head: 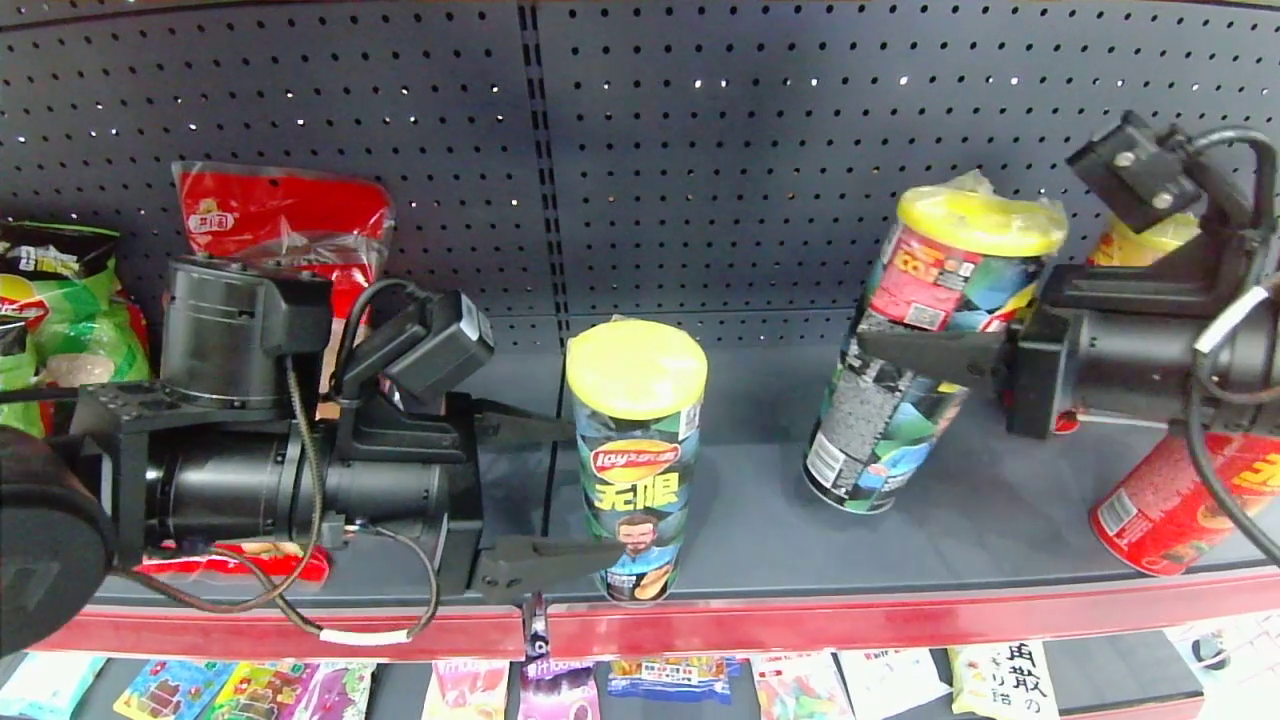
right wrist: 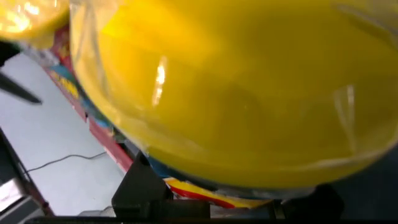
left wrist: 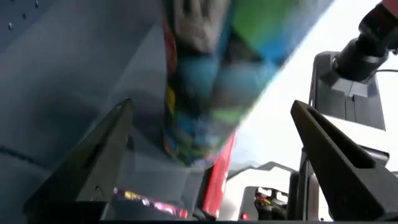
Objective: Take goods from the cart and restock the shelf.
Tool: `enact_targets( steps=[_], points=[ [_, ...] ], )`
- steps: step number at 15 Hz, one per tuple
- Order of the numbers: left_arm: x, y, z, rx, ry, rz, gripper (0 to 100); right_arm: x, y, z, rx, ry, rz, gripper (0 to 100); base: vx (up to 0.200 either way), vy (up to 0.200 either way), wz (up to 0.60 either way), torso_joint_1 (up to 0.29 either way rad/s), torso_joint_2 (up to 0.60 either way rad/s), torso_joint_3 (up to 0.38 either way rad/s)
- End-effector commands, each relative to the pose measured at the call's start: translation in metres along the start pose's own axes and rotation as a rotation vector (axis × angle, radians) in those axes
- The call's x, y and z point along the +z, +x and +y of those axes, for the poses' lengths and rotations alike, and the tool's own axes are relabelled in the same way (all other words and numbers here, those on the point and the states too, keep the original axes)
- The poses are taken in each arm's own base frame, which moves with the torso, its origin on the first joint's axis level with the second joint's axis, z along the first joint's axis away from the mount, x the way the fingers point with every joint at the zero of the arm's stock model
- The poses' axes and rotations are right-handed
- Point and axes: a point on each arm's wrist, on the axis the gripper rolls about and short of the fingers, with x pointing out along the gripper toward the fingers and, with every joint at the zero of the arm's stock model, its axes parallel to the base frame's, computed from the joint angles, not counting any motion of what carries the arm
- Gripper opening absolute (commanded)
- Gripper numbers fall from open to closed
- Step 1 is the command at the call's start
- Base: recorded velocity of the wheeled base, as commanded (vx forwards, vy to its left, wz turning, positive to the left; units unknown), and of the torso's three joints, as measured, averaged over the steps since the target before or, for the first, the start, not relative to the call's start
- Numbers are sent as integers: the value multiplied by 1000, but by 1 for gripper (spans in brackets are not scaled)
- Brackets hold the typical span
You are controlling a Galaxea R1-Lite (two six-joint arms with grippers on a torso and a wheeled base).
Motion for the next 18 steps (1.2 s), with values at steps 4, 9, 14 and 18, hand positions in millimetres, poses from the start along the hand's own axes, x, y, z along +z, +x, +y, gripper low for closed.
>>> enact_targets(
  steps=[4, 9, 14, 18],
  points=[
    [-12, -30, -7, 58, -21, -6, 100, 13, 84, -6, 63, -13, 13, 0, 0, 0, 0, 0, 0, 0],
    [-22, -51, -14, 114, -43, -12, 100, 10, 132, -3, 45, -25, 6, 0, 0, 0, 0, 0, 0, 0],
    [-23, -58, -13, 153, -50, -15, 100, 10, 147, -4, 59, -28, 0, 0, 0, 0, 0, 0, 0, 0],
    [-24, -62, -9, 181, -58, -17, 100, 8, 161, 7, 90, -34, 6, 0, 0, 0, 0, 0, 0, 0]
  ],
)
